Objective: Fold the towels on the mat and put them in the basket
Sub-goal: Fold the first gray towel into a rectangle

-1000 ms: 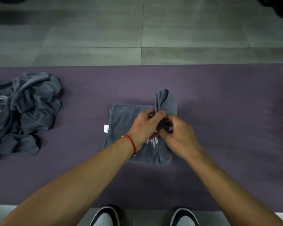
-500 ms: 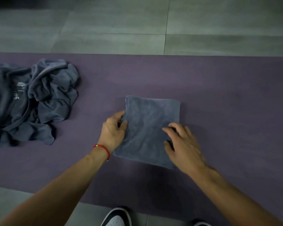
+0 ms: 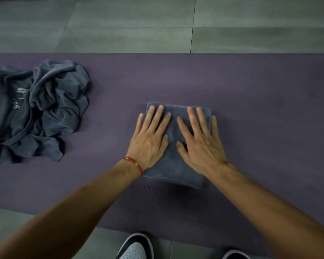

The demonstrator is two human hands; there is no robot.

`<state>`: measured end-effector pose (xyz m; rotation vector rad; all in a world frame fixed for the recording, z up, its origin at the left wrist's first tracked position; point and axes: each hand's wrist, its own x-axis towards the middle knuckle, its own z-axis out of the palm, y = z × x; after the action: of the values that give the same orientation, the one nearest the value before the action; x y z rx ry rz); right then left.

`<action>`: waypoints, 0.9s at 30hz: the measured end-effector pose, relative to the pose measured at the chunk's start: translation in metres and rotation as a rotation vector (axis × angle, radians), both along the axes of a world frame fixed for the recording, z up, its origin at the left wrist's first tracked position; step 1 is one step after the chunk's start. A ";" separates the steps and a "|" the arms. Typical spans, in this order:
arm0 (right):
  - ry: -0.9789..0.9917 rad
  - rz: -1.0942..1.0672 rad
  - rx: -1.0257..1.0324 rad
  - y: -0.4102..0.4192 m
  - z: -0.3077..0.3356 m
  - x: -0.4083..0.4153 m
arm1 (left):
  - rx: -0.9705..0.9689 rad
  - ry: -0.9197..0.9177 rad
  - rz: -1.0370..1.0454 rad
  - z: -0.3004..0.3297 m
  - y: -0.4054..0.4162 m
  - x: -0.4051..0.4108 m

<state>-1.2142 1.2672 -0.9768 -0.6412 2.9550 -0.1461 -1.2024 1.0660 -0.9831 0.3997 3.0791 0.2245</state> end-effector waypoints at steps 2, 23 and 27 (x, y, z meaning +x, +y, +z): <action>-0.047 -0.009 0.032 0.006 -0.016 -0.012 | -0.032 -0.101 0.038 -0.017 -0.001 -0.001; 0.056 -0.305 -0.469 0.011 -0.006 0.004 | -0.017 0.044 -0.172 0.007 0.037 0.073; -0.196 -0.534 -0.541 0.026 0.007 -0.048 | -0.081 -0.052 -0.277 -0.007 0.056 0.095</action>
<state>-1.2618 1.2927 -0.9696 0.1433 2.8075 -1.0073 -1.1074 1.1222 -0.9906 0.7925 2.9249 0.0991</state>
